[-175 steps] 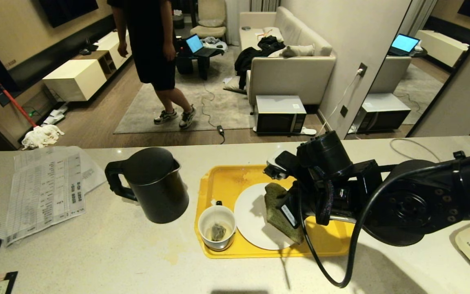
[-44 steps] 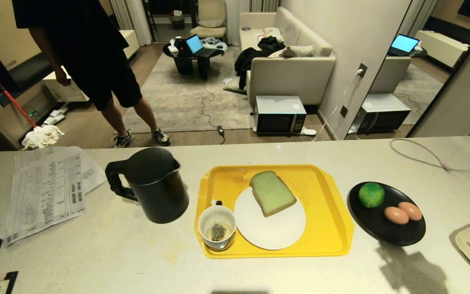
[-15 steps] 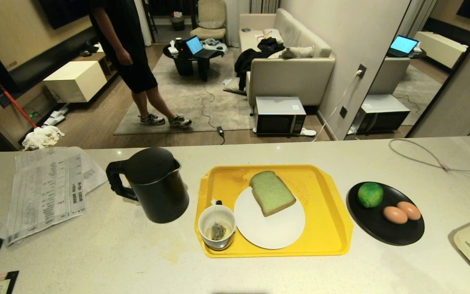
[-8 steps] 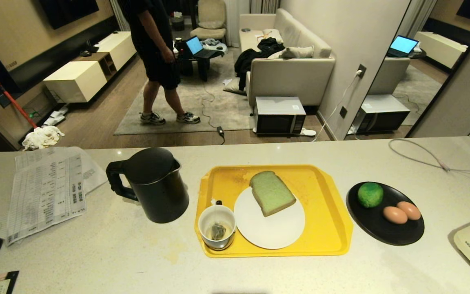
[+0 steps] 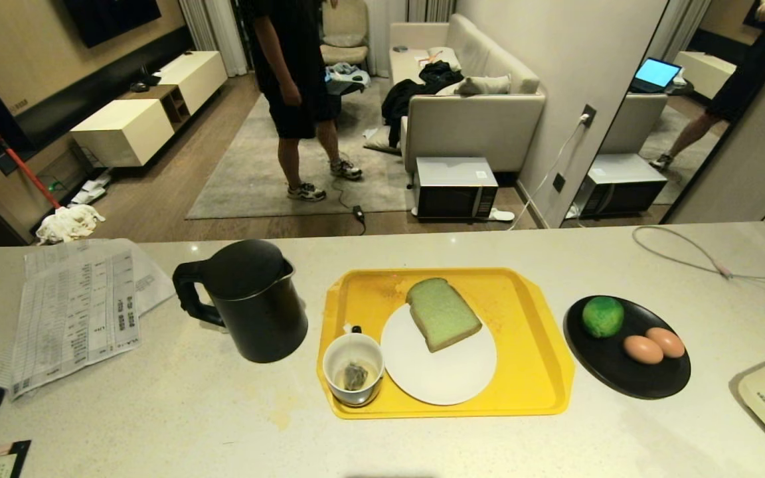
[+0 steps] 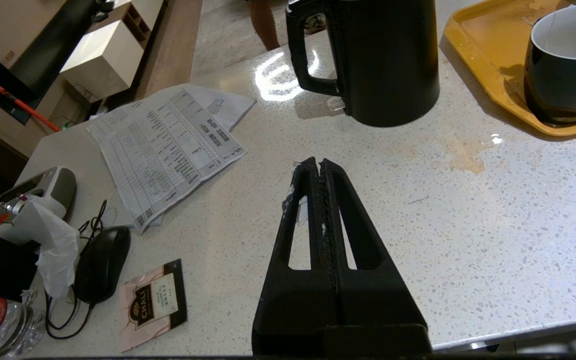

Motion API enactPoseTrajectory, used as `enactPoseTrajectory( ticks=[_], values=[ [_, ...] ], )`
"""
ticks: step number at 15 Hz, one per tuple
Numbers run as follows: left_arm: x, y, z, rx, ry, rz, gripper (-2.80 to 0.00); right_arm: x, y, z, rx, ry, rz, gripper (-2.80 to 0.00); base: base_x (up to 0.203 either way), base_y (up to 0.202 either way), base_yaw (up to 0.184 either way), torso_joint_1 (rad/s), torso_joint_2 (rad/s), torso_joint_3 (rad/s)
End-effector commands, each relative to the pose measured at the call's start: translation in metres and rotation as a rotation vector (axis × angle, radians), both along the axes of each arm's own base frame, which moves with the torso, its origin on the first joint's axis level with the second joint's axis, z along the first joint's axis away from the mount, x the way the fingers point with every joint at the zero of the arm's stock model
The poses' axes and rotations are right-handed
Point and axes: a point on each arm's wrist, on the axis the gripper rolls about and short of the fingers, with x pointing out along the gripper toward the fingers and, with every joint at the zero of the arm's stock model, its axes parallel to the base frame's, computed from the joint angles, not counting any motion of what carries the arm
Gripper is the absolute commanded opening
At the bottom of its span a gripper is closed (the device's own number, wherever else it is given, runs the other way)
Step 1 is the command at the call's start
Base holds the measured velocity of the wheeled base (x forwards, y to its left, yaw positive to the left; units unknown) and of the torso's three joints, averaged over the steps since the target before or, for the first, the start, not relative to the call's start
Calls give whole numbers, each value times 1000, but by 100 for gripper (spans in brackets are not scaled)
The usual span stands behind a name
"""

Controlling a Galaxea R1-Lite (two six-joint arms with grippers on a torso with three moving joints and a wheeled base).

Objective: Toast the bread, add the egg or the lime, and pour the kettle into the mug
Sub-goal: Pick up the egg

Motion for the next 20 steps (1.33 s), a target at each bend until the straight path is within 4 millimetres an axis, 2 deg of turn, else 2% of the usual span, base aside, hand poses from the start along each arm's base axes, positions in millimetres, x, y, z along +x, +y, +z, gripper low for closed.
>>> enactPoseTrajectory(
  ticks=[1,9,13,14,20],
  values=[
    [0,0,0,3,-1,1,-280,0,0,-1,-1,5,-1,-280,0,0,0,0,0,0],
    [0,0,0,-21,-2,-2,-280,0,1,-1,-73,1,29,-280,0,0,0,0,0,0],
    [0,0,0,-195,-2,-15,-280,0,1,-1,-76,1,32,-280,0,0,0,0,0,0],
    [0,0,-5,-222,42,-15,-280,0,1,-1,-75,1,34,-280,0,0,0,0,0,0],
    [0,0,-5,-271,50,-16,-280,0,1,-1,-72,3,34,-280,0,0,0,0,0,0]
  ],
)
